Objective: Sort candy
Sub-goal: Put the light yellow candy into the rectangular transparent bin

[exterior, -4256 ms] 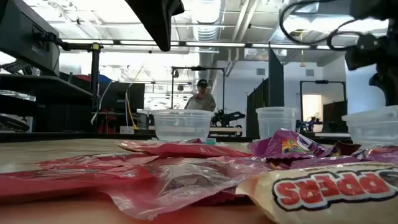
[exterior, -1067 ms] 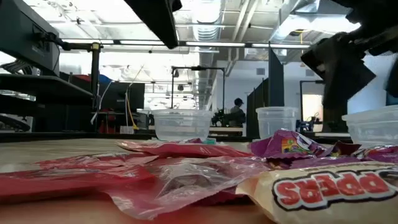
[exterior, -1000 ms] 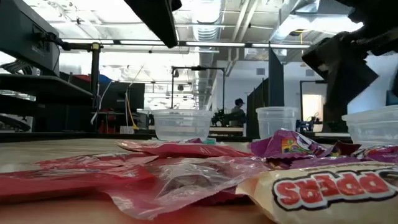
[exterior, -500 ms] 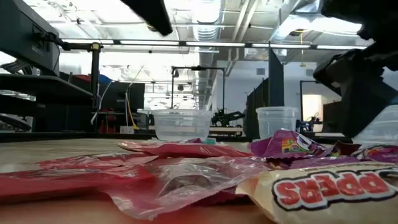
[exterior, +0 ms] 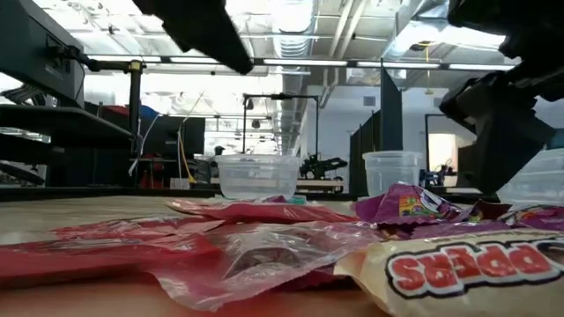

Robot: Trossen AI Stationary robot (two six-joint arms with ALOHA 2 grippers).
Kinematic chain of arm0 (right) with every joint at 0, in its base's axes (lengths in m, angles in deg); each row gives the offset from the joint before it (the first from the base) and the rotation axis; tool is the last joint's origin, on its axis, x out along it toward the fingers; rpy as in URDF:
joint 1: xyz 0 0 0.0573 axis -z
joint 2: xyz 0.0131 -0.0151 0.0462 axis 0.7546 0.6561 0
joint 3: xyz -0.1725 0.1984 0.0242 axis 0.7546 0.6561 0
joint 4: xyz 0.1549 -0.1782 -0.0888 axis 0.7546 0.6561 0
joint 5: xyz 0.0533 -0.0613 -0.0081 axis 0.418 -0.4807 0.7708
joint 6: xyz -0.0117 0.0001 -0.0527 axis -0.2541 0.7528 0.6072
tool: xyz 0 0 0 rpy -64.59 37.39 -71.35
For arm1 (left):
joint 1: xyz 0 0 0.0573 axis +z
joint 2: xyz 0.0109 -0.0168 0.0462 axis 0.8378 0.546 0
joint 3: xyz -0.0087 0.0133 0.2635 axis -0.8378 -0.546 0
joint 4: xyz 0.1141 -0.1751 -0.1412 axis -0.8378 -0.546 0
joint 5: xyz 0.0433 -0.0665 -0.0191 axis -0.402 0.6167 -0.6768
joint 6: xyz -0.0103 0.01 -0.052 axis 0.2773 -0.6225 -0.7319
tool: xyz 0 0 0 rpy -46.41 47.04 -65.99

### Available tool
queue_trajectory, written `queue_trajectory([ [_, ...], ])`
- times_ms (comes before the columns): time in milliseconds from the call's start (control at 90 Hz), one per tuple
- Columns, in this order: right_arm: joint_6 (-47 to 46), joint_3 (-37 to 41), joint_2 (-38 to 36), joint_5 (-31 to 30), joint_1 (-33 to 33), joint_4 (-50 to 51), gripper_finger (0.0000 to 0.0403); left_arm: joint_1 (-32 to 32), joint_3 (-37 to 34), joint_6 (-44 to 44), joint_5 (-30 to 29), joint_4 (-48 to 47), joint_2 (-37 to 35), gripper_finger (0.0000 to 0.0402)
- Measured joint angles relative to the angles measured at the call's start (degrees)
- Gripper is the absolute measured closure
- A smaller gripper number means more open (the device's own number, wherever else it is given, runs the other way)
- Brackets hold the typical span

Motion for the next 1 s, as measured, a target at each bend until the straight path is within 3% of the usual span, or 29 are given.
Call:
queue_trajectory([
  [144, 0.02, 0.00, 0.00, 0.03, -0.02, -0.22, 0.0173, 1.80, -8.98, 1.14, 1.97, 11.77, -7.40, 0.0402],
  [289, 0.02, 0.00, 0.00, 0.05, 0.21, -0.21, 0.0173, 0.69, -18.84, -0.05, 5.44, 38.07, -9.78, 0.0402],
  [389, 0.00, 0.00, 0.00, 1.21, 0.48, -0.19, 0.0173, -1.02, -23.12, -0.16, 0.25, 55.52, -7.83, 0.0402],
  [467, 0.14, 0.00, 0.00, 1.78, 0.48, -0.19, 0.0173, -1.61, -24.18, 2.70, -5.95, 63.21, -5.26, 0.0402],
  [589, 4.09, -0.17, -0.02, 3.51, -0.42, 0.15, 0.0173, -1.55, -23.36, 7.33, -10.59, 68.72, -0.94, 0.0402],
  [733, 6.05, -3.68, -0.07, 4.17, -1.36, 5.73, 0.0173, -1.37, -21.71, 13.49, -10.56, 70.95, 2.68, 0.0402],
  [1000, 7.45, -6.18, 0.16, 2.23, 0.45, 12.57, 0.0173, -1.35, -21.34, 17.58, -10.58, 67.85, 2.81, 0.0402],
])
